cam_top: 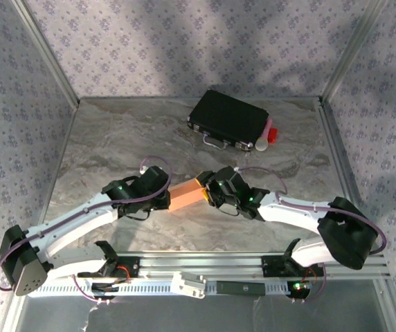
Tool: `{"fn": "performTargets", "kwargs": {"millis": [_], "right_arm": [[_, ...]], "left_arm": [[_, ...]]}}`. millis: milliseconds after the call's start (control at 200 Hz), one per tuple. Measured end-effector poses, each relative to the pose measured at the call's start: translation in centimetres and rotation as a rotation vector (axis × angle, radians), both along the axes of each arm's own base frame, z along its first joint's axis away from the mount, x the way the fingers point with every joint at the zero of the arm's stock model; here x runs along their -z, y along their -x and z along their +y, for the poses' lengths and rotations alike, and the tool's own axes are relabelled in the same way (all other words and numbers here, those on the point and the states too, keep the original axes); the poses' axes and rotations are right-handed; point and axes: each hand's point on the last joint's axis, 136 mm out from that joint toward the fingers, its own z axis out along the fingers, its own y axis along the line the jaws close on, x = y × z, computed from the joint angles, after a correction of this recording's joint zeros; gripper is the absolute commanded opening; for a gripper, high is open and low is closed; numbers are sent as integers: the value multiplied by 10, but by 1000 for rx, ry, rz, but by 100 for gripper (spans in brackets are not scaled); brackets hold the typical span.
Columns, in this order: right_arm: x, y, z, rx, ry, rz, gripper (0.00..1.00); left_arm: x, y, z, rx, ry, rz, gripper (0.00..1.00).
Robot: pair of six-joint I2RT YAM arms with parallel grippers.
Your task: Fold the paper box
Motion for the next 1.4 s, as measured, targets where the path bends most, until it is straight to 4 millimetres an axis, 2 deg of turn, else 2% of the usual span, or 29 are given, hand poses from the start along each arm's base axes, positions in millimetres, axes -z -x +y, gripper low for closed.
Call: {"fn": "performTargets", "kwargs": {"millis": [185, 335, 405, 490, 675, 765, 1399], "right_arm": [[5, -3, 3, -5, -6, 5, 50], [5, -3, 4, -10, -10, 7, 48], [5, -3, 5, -12, -11, 7, 48], [5, -3, 5, -13, -11, 8, 47], [5, -3, 5, -14, -11, 8, 47], [5, -3, 5, -14, -11, 8, 47], [11, -6, 1, -24, -22, 38, 42]], "left_arm": [[-23, 1, 1, -1, 65, -52, 45], [-46, -1, 9, -38, 163, -106, 46], [-50, -6, 17, -75, 201, -125, 46], [-43, -10, 22, -106, 214, -114, 45], [-11, -10, 16, -104, 198, -39, 44], [-2, -10, 17, -110, 194, -26, 43], [16, -13, 11, -114, 250, -18, 29]]}}
